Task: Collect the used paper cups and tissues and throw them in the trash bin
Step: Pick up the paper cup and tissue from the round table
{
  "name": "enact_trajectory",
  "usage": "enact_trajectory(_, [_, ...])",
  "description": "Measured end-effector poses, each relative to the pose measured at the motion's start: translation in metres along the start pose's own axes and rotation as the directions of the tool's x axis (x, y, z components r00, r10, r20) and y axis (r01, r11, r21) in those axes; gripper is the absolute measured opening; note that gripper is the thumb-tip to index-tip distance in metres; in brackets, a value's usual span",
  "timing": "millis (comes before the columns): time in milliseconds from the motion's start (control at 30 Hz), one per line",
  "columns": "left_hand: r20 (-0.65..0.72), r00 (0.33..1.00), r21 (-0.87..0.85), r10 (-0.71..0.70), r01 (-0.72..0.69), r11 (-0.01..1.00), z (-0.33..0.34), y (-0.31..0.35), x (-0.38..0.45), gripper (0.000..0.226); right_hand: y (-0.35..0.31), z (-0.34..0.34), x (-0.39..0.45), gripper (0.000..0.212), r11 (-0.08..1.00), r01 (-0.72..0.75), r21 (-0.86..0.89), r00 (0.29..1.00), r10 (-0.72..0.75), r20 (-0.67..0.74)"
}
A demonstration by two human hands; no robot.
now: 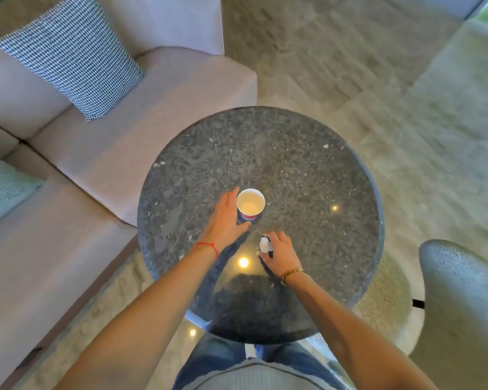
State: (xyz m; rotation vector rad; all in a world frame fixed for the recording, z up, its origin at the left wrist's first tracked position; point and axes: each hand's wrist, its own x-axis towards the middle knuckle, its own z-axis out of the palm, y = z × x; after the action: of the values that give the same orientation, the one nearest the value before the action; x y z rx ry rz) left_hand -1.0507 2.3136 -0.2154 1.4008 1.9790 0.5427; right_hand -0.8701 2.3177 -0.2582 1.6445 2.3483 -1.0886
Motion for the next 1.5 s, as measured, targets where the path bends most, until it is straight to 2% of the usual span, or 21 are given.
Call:
enact_trajectory(133, [0.022, 1.000, 0.024, 0.006, -0.006, 1.000, 0.003, 0.002, 0.013, 0.094, 0.001, 0.006, 0.007, 0.042, 0.999, -0.013, -0.046, 1.000, 0.012, -0.007])
enact_trajectory(233, [0.038, 0.999, 0.051, -0.002, 0.000, 0.999, 0.003, 0.003, 0.019, 0.094, 0.000, 0.005, 0.012, 0.030, 0.999, -0.044, -0.013, 0.999, 0.044, -0.006])
enact_trajectory(367, [0.070, 0.998, 0.060, -0.006, 0.001, 0.998, 0.002, 0.003, 0.025, 0.076, 0.002, -0.002, 0.015, 0.021, 0.997, -0.045, 0.054, 0.999, 0.046, -0.019])
enact_trajectory(500, [0.045, 0.999, 0.009, -0.020, 0.020, 1.000, -0.002, 0.004, 0.022, 0.071, 0.006, -0.016, 0.013, 0.018, 0.991, -0.025, 0.128, 0.992, 0.041, -0.122])
enact_trajectory(733, [-0.077, 0.997, -0.119, -0.012, 0.003, 0.993, -0.013, 0.003, -0.017, 0.072, 0.019, -0.050, -0.008, 0.024, 0.986, 0.045, 0.161, 0.956, 0.004, -0.294])
enact_trajectory(1033, [-0.126, 0.986, -0.172, 0.106, -0.127, 0.977, -0.034, 0.005, -0.102, 0.073, 0.019, -0.061, -0.084, 0.024, 0.980, 0.051, 0.192, 0.893, 0.041, -0.449])
enact_trajectory(1333, [-0.037, 0.960, -0.136, 0.276, -0.279, 0.951, -0.050, -0.003, -0.190, 0.077, 0.000, -0.019, -0.202, 0.026, 0.959, -0.022, 0.284, 0.806, 0.185, -0.562])
enact_trajectory(1500, [0.048, 0.916, -0.122, 0.397, -0.390, 0.913, -0.051, 0.005, -0.225, 0.077, -0.003, 0.007, -0.274, 0.024, 0.942, -0.056, 0.331, 0.723, 0.267, -0.637])
